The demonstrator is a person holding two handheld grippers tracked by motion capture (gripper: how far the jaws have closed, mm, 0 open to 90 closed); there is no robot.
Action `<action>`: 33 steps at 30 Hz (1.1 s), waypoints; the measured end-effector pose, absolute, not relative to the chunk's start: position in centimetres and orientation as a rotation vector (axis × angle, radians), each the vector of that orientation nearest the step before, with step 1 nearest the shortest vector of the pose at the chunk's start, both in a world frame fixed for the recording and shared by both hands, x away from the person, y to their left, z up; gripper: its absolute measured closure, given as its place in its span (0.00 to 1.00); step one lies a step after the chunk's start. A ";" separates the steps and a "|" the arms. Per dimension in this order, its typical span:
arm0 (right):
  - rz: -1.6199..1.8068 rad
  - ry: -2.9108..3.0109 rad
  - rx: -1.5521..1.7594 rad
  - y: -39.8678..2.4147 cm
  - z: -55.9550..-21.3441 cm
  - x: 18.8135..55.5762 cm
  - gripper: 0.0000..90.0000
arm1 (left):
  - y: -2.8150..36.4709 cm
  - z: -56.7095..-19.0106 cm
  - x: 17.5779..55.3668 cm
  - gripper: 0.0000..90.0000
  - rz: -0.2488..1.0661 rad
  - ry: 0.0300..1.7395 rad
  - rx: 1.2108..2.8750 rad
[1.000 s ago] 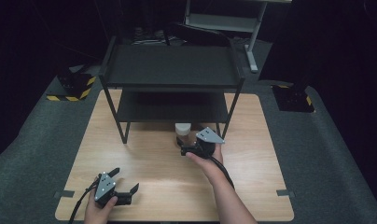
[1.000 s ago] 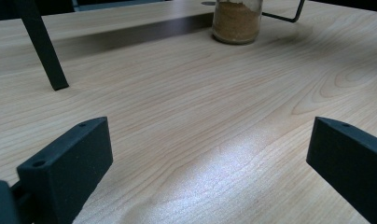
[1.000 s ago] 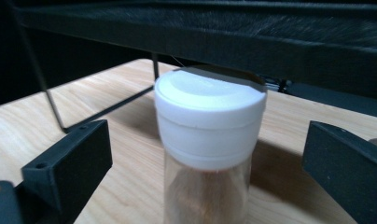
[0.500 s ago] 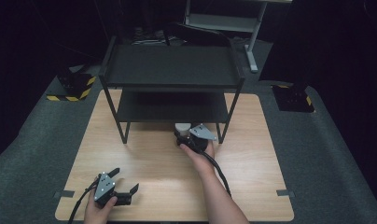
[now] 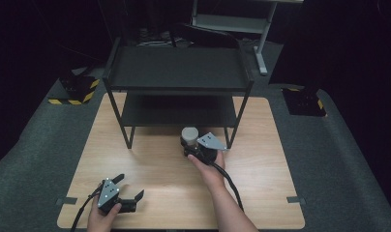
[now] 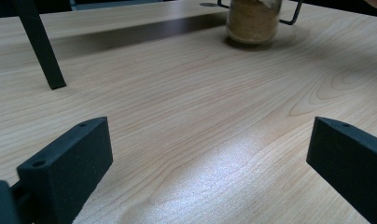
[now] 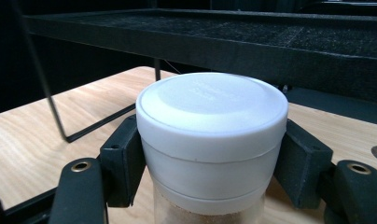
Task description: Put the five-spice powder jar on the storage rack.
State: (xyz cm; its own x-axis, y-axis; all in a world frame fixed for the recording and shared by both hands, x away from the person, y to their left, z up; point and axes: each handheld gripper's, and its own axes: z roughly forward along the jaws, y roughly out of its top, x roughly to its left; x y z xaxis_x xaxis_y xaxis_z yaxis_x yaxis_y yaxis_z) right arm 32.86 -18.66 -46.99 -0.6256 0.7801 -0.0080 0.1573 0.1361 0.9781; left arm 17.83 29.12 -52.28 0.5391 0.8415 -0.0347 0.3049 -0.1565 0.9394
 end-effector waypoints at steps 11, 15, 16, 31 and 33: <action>1.576 1.871 0.859 -19.9 -46.3 30.4 0.38 | 29.1 -52.3 17.8 0.01 0.632 0.967 1.718; 1.585 1.857 0.862 -20.3 -45.2 29.7 0.38 | 29.1 -52.3 17.9 0.01 0.631 0.967 1.717; 1.586 1.855 0.865 -20.5 -44.9 29.6 0.38 | 29.1 -52.3 17.9 0.01 0.632 0.967 1.717; 1.606 1.809 0.871 -21.3 -39.4 29.1 0.38 | 29.1 -52.3 17.8 0.01 0.631 0.969 1.716; 1.608 1.804 0.867 -21.2 -38.7 29.1 0.38 | 29.1 -52.3 17.8 0.01 0.632 0.969 1.717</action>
State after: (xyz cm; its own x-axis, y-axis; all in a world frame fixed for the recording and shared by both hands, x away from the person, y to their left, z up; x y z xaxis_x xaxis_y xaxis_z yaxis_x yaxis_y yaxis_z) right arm 29.14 -21.21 -38.65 -0.6299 0.7766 0.0078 0.0965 0.0683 0.9930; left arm 17.83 29.10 -52.27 0.5385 0.8418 -0.0364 0.3059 -0.1550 0.9394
